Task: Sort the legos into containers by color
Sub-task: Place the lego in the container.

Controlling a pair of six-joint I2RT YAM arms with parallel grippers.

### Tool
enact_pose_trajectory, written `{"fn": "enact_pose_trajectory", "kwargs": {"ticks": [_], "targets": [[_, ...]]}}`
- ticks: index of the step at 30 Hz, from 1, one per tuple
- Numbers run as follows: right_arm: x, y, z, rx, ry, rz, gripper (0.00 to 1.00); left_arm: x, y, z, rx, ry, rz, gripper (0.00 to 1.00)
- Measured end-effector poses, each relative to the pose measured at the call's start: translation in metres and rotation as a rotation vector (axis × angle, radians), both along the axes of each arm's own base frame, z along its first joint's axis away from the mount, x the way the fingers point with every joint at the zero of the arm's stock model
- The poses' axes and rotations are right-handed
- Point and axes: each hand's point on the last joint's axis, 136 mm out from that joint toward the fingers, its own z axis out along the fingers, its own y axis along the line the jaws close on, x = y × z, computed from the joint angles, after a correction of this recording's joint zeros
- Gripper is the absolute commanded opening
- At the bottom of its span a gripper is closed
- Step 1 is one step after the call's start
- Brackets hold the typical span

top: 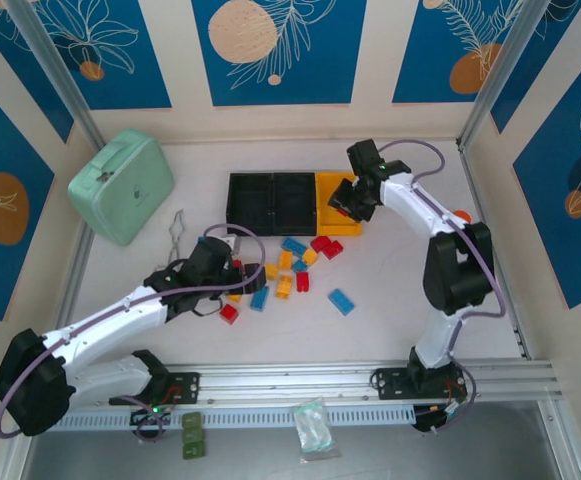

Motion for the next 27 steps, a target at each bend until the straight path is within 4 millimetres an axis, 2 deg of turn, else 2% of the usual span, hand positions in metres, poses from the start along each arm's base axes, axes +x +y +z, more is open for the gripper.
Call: {"fn": "enact_pose_trajectory", "kwargs": {"ticks": [4, 10, 15, 22, 27], "targets": [[0.019, 0.004, -0.017, -0.005, 0.032, -0.017, 0.42, -0.002, 0.005, -0.002, 0.014, 0.003, 0.013, 0.79], [0.022, 0.000, -0.035, -0.030, 0.085, -0.047, 0.44, -0.005, 0.010, -0.007, 0.033, 0.016, 0.019, 0.79], [0.028, -0.003, -0.038, -0.039, 0.090, -0.065, 0.47, -0.005, 0.010, -0.009, 0.034, 0.023, 0.024, 0.79], [0.029, -0.003, -0.040, -0.039, 0.101, -0.072, 0.58, -0.005, 0.010, -0.012, 0.038, 0.036, 0.030, 0.80], [0.031, -0.001, -0.037, -0.036, 0.094, -0.070, 0.59, -0.005, 0.010, -0.012, 0.036, 0.037, 0.031, 0.80]]}}
